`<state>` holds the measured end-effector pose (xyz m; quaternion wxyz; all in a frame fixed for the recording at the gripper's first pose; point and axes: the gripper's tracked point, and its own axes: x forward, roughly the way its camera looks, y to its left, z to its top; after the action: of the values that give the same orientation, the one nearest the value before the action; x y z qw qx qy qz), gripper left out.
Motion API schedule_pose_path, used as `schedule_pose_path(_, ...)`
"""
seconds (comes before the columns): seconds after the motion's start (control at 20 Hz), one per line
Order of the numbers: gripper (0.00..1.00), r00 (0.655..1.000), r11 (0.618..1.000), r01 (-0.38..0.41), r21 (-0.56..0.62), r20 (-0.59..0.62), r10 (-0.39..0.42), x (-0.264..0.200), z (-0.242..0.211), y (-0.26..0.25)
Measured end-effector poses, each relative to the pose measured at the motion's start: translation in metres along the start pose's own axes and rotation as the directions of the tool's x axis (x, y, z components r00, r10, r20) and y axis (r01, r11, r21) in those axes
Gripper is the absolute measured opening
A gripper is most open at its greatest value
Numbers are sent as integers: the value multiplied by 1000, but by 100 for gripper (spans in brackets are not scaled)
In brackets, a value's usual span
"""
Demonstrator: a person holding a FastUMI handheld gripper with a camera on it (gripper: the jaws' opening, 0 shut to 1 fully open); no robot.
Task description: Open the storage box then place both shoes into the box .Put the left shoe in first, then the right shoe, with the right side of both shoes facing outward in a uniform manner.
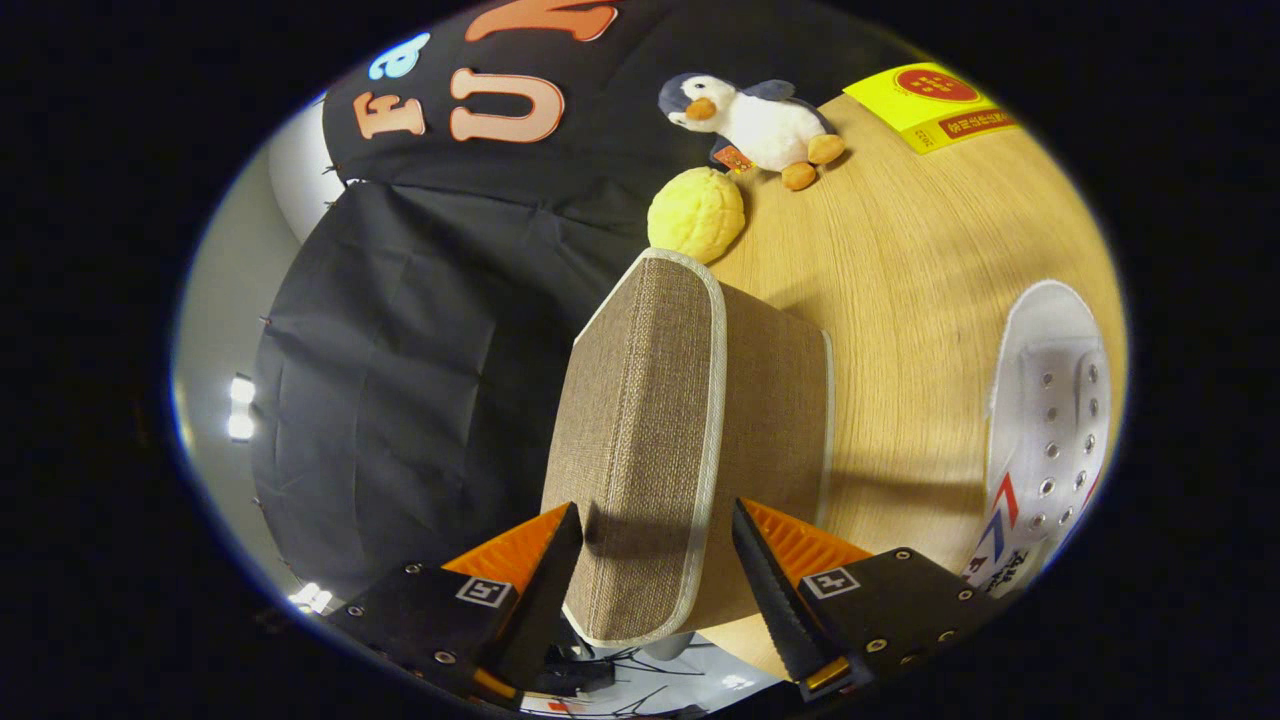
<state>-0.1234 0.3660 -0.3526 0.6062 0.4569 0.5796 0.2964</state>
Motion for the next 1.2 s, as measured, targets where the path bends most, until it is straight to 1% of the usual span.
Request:
schedule_pose_path(0.05, 86, 1000, 999, -17, 28, 7, 17, 0, 2, 4)
schedule_pose_path(0.1, 77, 1000, 999, -19, 50, 10, 19, -3, 3, 4)
schedule_pose_path(0.15, 73, 1000, 998, -22, 61, 15, 21, -5, 5, 6)
schedule_pose_path(0.2, 65, 1000, 998, -19, 63, 20, 17, -10, 6, 6)
schedule_pose_path(0.25, 64, 1000, 998, -11, 60, 27, 9, -15, 8, 4)
schedule_pose_path(0.35, 44, 999, 997, 16, 71, 48, -19, -23, 14, -2)
schedule_pose_path(0.4, 29, 998, 997, 21, 74, 62, -25, -24, 17, -4)
schedule_pose_path(0.45, 25, 998, 996, 22, 84, 63, -27, -24, 16, -5)
schedule_pose_path(0.5, 20, 998, 995, 20, 99, 59, -26, -23, 15, -5)
schedule_pose_path(0.6, 17, 997, 995, 19, 94, 76, -26, -20, 16, -5)
schedule_pose_path(0.65, 17, 998, 995, 11, 99, 67, -18, -16, 12, -6)
schedule_pose_path(0.75, 17, 999, 989, -19, 146, 41, 13, -7, 4, -9)
schedule_pose_path(0.85, 19, 999, 980, -20, 197, 32, 14, 1, 0, -20)
schedule_pose_path(0.9, 29, 998, 975, -60, 215, 43, 52, 5, 1, -18)
schedule_pose_path(0.95, 33, 995, 967, -94, 236, 49, 85, 6, 0, -14)
schedule_pose_path(1.0, 39, 994, 961, -109, 254, 51, 99, 10, -1, -15)
schedule_pose_path(1.05, 42, 989, 952, -147, 270, 60, 136, 7, -3, -12)
schedule_pose_path(1.1, 53, 985, 942, -174, 288, 75, 159, 8, -2, -9)
schedule_pose_path(1.2, 62, 968, 923, -236, 302, 150, 199, 6, 9, -6)
